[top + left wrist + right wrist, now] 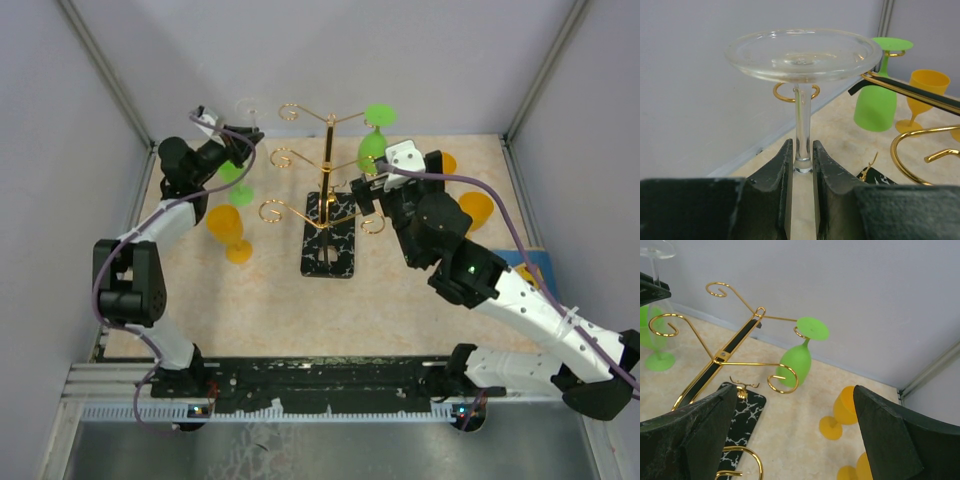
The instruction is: Place the wine glass upside down on the wine glass rack
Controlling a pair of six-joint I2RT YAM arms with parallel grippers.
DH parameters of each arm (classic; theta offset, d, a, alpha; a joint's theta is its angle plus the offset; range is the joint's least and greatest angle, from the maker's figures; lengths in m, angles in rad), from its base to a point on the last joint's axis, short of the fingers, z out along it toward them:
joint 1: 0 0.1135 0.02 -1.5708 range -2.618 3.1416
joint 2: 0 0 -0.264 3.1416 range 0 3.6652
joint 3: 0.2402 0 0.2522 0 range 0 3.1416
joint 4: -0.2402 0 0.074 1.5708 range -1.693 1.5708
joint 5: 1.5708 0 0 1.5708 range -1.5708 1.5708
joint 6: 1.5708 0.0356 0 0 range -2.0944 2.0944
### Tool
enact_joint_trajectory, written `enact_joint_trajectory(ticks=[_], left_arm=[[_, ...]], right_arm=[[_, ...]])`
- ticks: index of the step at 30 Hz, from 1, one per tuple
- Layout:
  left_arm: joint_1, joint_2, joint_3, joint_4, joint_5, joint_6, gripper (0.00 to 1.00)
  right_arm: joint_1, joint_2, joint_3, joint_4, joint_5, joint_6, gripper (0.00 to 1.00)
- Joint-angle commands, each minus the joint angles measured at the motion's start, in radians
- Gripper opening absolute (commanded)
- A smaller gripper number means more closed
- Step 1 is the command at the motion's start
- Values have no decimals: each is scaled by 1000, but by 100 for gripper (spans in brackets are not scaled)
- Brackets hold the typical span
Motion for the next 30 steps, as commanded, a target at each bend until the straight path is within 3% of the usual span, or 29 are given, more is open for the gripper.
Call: enact_joint_trajectory(ticks=[1,30], left_arm=[[-14,42,-10,93,59,6,1],[-91,295,206,154,220,2,0]], right_arm=[[0,-3,5,25,16,-12,99],[0,-15,-18,15,46,-27,99]])
